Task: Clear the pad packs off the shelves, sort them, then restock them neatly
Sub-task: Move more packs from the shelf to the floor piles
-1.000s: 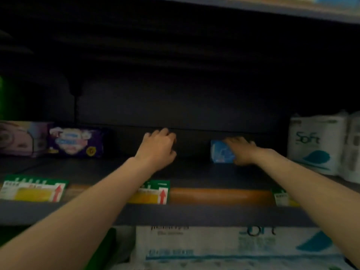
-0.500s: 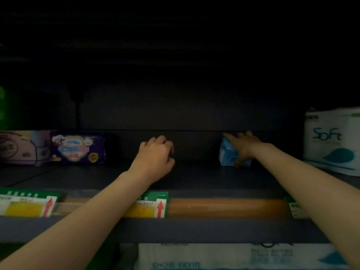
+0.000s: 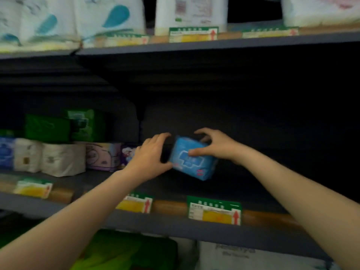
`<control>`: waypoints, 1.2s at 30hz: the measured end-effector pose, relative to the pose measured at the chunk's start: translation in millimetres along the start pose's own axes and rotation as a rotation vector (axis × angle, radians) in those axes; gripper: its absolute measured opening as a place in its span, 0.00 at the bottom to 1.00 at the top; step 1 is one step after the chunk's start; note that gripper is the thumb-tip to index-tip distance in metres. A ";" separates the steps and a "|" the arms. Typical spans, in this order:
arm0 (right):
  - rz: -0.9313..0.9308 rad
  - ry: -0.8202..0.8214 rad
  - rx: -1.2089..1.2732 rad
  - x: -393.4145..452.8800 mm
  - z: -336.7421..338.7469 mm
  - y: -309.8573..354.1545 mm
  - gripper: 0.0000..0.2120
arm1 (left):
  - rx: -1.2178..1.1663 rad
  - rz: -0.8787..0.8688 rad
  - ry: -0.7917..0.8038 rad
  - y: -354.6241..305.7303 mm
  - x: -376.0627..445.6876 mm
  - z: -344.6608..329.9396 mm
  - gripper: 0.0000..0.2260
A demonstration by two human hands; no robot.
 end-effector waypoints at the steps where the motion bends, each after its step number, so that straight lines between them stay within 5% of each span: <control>1: 0.009 0.013 0.014 7.5 -16.3 10.6 0.36 | 0.005 -0.015 0.032 15.0 -5.4 9.6 0.42; 6: 0.129 0.115 0.045 32.4 -102.6 70.3 0.38 | 0.177 -0.081 0.235 73.7 -21.1 40.4 0.43; 11: 0.053 0.347 0.267 42.2 -138.9 82.4 0.28 | 0.269 0.018 0.502 125.7 -25.3 46.5 0.22; 15: -0.083 0.107 0.063 64.6 -114.6 48.1 0.20 | 0.286 0.091 0.538 145.9 -6.2 40.0 0.19; 19: -0.097 0.255 -0.331 86.0 -130.0 26.9 0.25 | 0.335 0.132 0.532 139.7 11.2 22.2 0.22; 25: -0.102 0.259 -0.471 146.3 -161.3 14.4 0.46 | 0.422 0.122 0.568 138.3 21.3 17.3 0.31; 31: 0.012 0.126 -0.381 155.0 -167.6 27.4 0.35 | 0.300 0.118 0.567 147.7 14.3 16.2 0.24; 34: -0.039 0.277 -0.551 148.6 -179.8 17.0 0.44 | 0.289 0.132 0.535 151.9 12.0 19.1 0.26; 36: -0.048 0.300 -0.603 144.7 -182.9 12.2 0.36 | 0.297 0.137 0.515 154.7 10.2 19.5 0.26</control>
Point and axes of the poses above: each hand's wrist, its own x-axis towards the middle knuckle, its own z-axis out of the back of the hand, y = z × x, the point moved 5 cm from there along x, towards the middle knuckle, and after that the axes turned 3 degrees about z, right-handed, at the moved point
